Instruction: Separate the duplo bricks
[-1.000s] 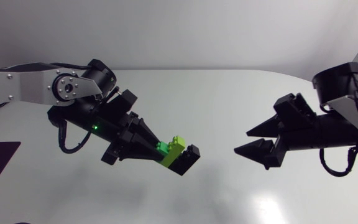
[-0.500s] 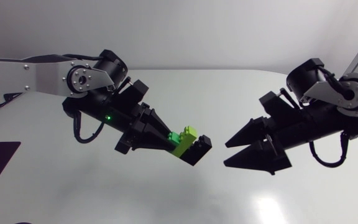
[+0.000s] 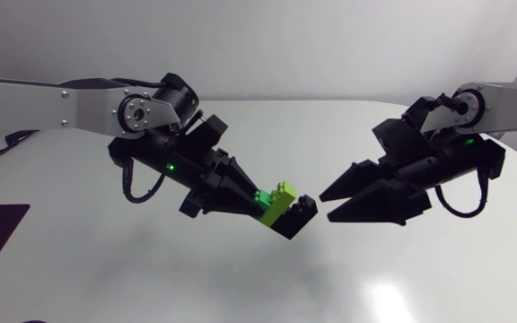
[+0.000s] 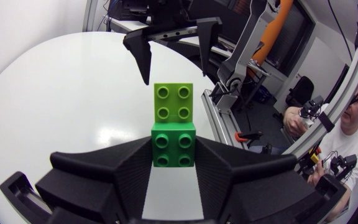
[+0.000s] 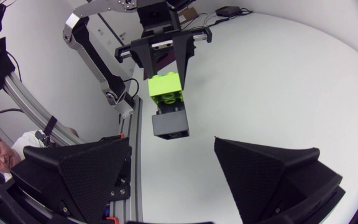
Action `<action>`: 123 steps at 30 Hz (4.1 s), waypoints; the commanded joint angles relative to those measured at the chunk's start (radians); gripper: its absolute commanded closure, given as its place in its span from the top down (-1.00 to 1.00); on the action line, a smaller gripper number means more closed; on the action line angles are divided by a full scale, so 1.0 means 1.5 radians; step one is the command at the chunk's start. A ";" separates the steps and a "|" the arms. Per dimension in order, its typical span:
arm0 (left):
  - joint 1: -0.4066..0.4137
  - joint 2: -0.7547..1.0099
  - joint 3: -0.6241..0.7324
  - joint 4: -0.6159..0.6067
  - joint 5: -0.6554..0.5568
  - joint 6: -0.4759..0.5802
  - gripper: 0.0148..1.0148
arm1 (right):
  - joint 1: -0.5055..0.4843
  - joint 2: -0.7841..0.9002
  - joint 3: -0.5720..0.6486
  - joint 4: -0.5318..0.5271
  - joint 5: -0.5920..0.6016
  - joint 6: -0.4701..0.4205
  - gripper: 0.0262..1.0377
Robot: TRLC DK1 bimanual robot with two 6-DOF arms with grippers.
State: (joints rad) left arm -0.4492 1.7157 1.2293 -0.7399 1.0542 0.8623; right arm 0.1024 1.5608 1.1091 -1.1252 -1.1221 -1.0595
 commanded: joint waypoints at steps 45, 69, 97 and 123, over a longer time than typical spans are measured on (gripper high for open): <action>-0.051 0.033 0.069 -0.004 0.051 -0.060 -0.43 | 0.138 -0.088 -0.114 0.242 0.054 0.164 -0.52; -0.004 0.018 0.128 -0.116 0.076 -0.032 -0.43 | 0.149 -0.160 -0.179 0.312 0.127 0.188 -0.54; -0.113 0.080 -0.099 0.080 -0.712 0.039 -0.43 | 0.106 -0.234 -0.213 0.294 0.127 0.198 -0.54; -0.109 -0.009 -0.022 0.046 -0.524 -0.034 0.81 | 0.083 -0.232 -0.257 0.332 0.142 0.196 -0.51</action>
State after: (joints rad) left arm -0.6136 1.7035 1.1877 -0.6575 0.2588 0.8322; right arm 0.2375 1.1934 0.7628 -0.6418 -0.9207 -0.7624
